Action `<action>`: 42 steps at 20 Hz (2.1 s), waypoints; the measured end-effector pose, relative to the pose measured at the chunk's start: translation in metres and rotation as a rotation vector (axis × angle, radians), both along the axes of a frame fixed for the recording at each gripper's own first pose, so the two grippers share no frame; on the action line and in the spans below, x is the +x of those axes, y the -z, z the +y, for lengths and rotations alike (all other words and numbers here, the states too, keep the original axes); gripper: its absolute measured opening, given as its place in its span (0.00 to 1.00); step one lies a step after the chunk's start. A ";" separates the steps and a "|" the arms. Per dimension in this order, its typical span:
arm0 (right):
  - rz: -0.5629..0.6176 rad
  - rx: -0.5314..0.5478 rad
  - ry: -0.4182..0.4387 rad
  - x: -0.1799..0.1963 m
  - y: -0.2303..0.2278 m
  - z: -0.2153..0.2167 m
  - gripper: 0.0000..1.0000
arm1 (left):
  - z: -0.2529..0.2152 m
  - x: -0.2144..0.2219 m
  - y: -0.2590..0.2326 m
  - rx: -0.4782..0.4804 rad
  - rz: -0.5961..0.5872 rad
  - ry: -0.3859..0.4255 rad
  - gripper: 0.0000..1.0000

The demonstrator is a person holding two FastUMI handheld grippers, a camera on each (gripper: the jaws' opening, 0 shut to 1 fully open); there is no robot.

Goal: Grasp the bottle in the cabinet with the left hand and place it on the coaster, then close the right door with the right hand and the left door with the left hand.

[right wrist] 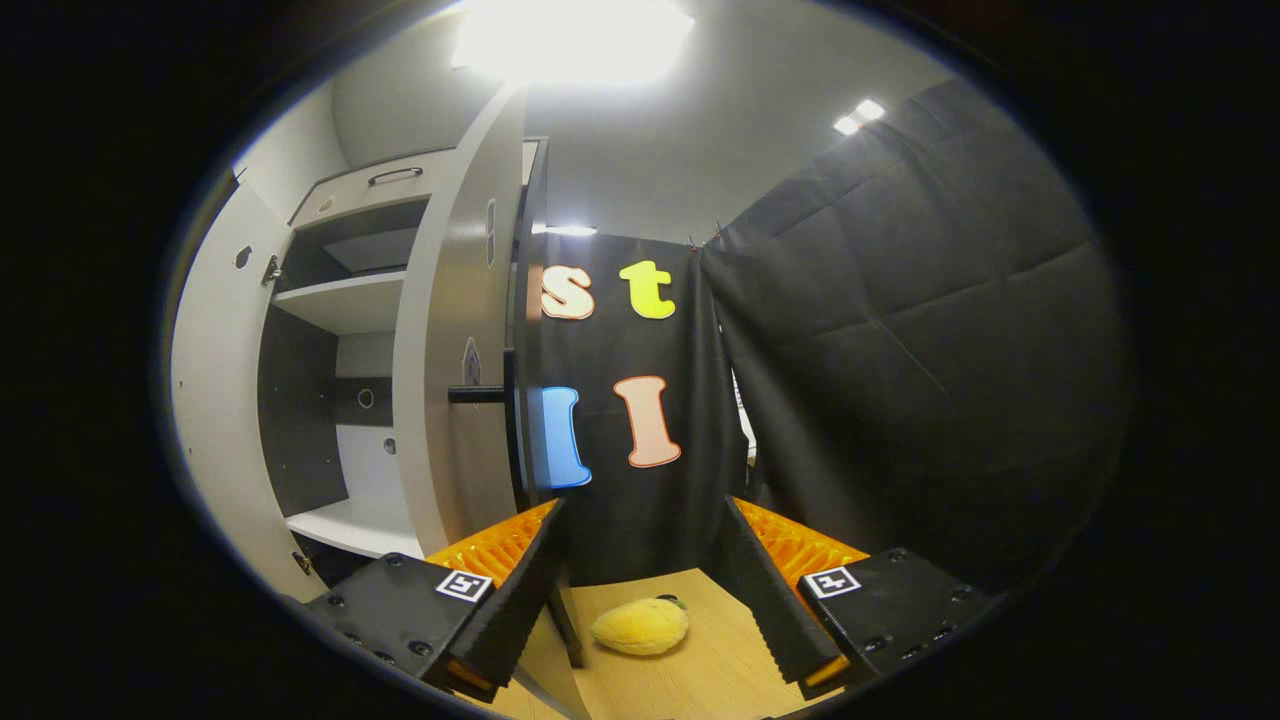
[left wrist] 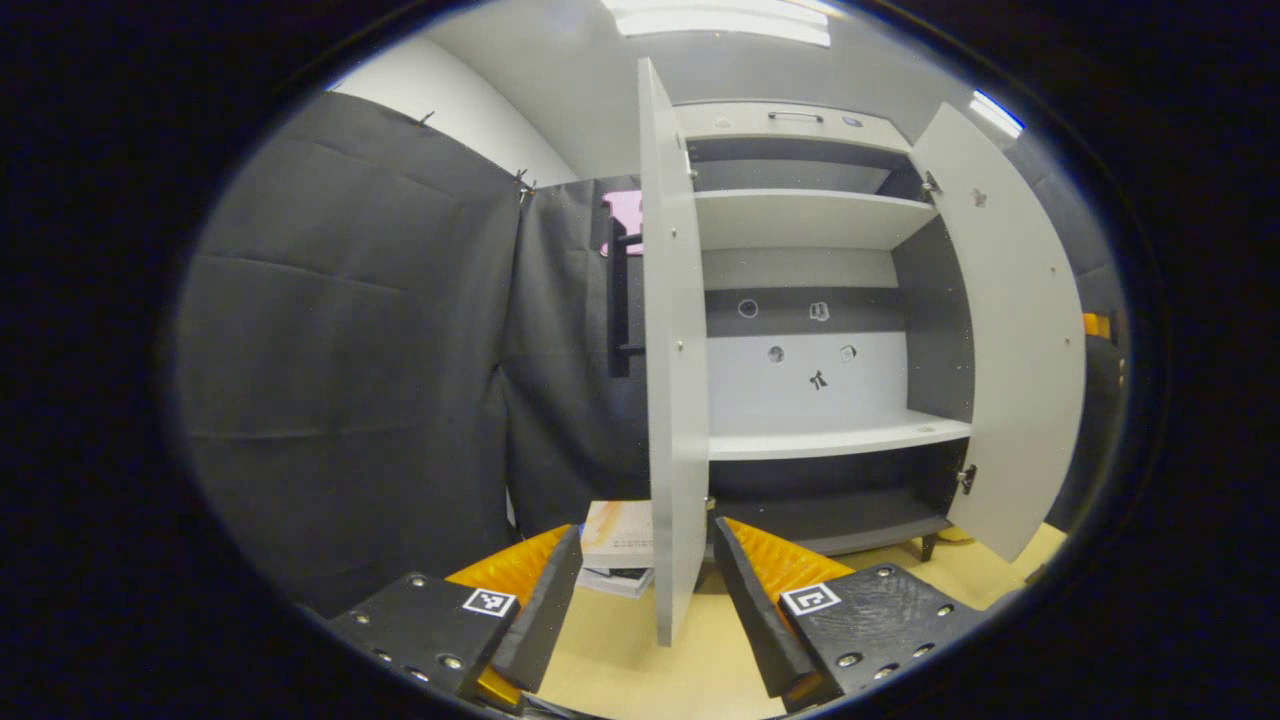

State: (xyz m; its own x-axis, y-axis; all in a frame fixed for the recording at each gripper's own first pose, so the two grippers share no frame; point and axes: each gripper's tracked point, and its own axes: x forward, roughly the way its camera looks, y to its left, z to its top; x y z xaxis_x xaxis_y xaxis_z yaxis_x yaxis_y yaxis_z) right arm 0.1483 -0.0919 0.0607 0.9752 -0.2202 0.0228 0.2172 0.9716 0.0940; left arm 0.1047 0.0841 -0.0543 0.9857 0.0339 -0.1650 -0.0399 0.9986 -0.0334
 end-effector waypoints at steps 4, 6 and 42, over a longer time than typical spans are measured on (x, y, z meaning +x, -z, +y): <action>0.010 -0.018 0.048 -0.003 -0.002 0.003 0.98 | 0.018 0.017 0.005 -0.002 -0.001 0.002 0.81; 0.010 -0.001 0.050 -0.005 -0.001 0.010 0.97 | 0.019 0.026 0.007 -0.024 -0.003 0.010 0.81; 0.059 -0.035 -0.174 0.044 0.007 0.198 0.98 | 0.129 0.044 0.023 -0.020 -0.005 -0.039 0.87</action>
State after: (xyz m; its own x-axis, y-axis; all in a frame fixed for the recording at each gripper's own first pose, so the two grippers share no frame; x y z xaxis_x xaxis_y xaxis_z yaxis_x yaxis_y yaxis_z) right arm 0.1923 0.1058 0.0539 0.9983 -0.0484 -0.0310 0.0499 0.9974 0.0512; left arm 0.1485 0.2126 -0.0768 0.9845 0.0685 -0.1614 -0.0781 0.9955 -0.0540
